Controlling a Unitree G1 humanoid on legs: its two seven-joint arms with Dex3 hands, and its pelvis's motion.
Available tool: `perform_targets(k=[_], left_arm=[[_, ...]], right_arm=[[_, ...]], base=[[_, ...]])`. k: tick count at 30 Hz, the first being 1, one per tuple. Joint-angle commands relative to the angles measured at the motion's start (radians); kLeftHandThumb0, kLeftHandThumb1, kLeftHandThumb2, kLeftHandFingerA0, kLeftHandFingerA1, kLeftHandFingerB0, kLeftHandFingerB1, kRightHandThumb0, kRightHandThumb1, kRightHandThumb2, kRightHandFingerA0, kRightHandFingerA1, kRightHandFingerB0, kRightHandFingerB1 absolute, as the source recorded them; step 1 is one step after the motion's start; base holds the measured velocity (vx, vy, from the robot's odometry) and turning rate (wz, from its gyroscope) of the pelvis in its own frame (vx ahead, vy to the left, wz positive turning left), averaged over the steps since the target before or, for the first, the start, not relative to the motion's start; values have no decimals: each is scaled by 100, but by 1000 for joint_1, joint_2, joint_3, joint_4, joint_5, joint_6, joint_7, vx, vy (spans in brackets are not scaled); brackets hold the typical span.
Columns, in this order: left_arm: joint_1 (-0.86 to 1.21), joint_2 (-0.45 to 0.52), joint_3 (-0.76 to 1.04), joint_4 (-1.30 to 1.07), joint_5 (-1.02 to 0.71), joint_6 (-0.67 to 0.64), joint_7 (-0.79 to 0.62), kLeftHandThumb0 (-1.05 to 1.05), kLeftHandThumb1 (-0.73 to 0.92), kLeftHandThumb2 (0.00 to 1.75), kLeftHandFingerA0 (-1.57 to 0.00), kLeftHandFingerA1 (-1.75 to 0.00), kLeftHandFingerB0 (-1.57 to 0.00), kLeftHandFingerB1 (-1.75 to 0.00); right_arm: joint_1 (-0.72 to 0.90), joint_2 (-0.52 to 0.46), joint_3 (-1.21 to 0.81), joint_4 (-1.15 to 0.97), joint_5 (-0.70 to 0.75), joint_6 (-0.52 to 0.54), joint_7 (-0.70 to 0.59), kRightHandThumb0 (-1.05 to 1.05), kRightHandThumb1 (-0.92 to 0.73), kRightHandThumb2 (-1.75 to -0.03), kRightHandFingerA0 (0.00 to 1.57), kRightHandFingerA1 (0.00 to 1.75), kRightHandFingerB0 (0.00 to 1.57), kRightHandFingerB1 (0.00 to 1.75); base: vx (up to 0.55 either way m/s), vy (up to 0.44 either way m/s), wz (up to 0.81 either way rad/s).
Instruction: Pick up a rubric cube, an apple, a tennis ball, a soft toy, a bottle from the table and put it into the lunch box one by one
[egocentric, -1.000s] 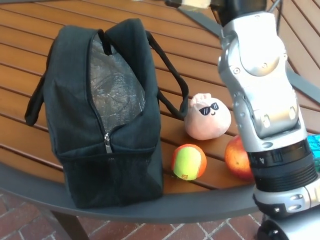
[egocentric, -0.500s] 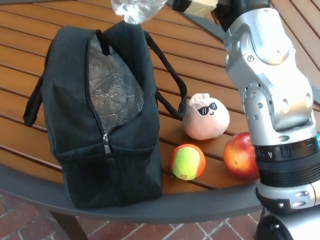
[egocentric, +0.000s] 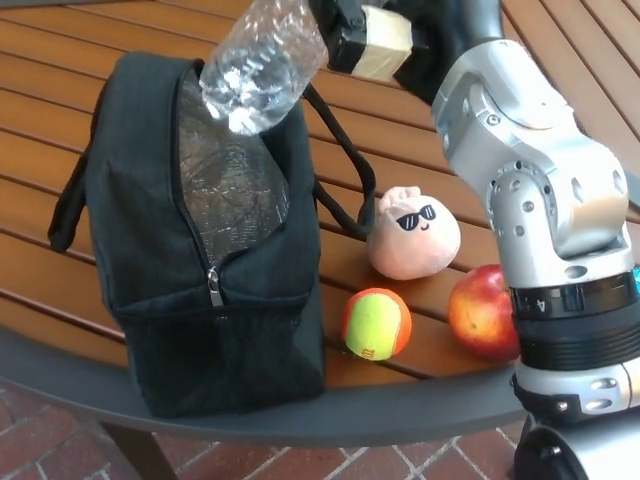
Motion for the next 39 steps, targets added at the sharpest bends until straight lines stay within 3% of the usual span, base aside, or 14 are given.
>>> perform_targets(k=[1,6,12,24,26,27,28,30,31,32,34,35,38,39], left_arm=[[4,12,-8,5,8,-10,7,18,47,118,-107,-119,-93,-103],[11,8,-10,-20,5,19,20,17,47,115,-102,-119,-88,-101],[9,15,-16,5,16,15,28,18,45,116,-102,-118,-92,-102],[9,19,-26,26,17,-11,13,15,46,112,-101,-116,-89,-101],[15,21,-32,21,20,-17,8,15,46,111,-102,-115,-90,-101],[17,20,-31,11,18,-7,10,17,43,118,-103,-120,-92,-104],[21,22,-33,6,20,-5,8,16,44,117,-103,-119,-90,-103],[24,25,-37,6,23,-8,4,16,44,117,-103,-119,-90,-103],[28,29,-45,8,33,-21,4,12,44,108,-95,-122,-88,-105],[30,31,-48,9,37,-26,5,12,44,108,-95,-122,-88,-105],[28,30,-46,6,29,-12,1,10,45,106,-92,-121,-86,-105],[27,23,-42,-1,17,3,1,12,45,109,-98,-116,-88,-101],[24,23,-45,4,17,-3,2,14,42,114,-99,-118,-90,-104],[19,28,-49,13,24,-5,6,15,40,115,-100,-119,-91,-104]], right_arm=[[-13,34,73,50,-33,-37,13,-15,-48,-133,93,175,74,171],[-21,-28,224,118,-190,-179,5,-9,-46,-140,95,175,80,159],[-67,-106,403,253,-399,-450,-70,-15,-51,-124,85,175,74,163],[-196,-97,465,424,-487,-590,-202,-13,-48,-127,90,175,76,166],[-206,-86,448,454,-470,-585,-210,-14,-52,-121,88,175,75,167],[-215,-76,431,490,-454,-581,-219,-18,-66,-99,77,175,71,166],[-218,-62,406,509,-426,-558,-213,-16,-68,-98,78,167,69,149],[-218,-50,384,518,-399,-534,-202,-16,-68,-98,78,167,69,149],[-215,-38,370,519,-384,-516,-203,-20,-74,-86,80,158,59,88],[-216,-33,363,525,-382,-515,-205,-20,-74,-86,80,158,59,88],[-217,-28,358,526,-380,-503,-196,-32,-82,-73,69,140,41,67],[-216,-16,362,513,-383,-474,-188,-37,-79,-63,26,75,12,41],[-222,-10,373,501,-410,-438,-177,-45,-76,-63,9,63,5,35],[-234,-13,385,495,-424,-399,-167,-57,-63,-79,0,0,2,14]], base=[[0,0,0],[0,0,0],[0,0,0],[0,0,0],[0,0,0],[0,0,0],[0,0,0],[0,0,0],[0,0,0],[0,0,0],[0,0,0],[0,0,0],[0,0,0],[0,0,0]])
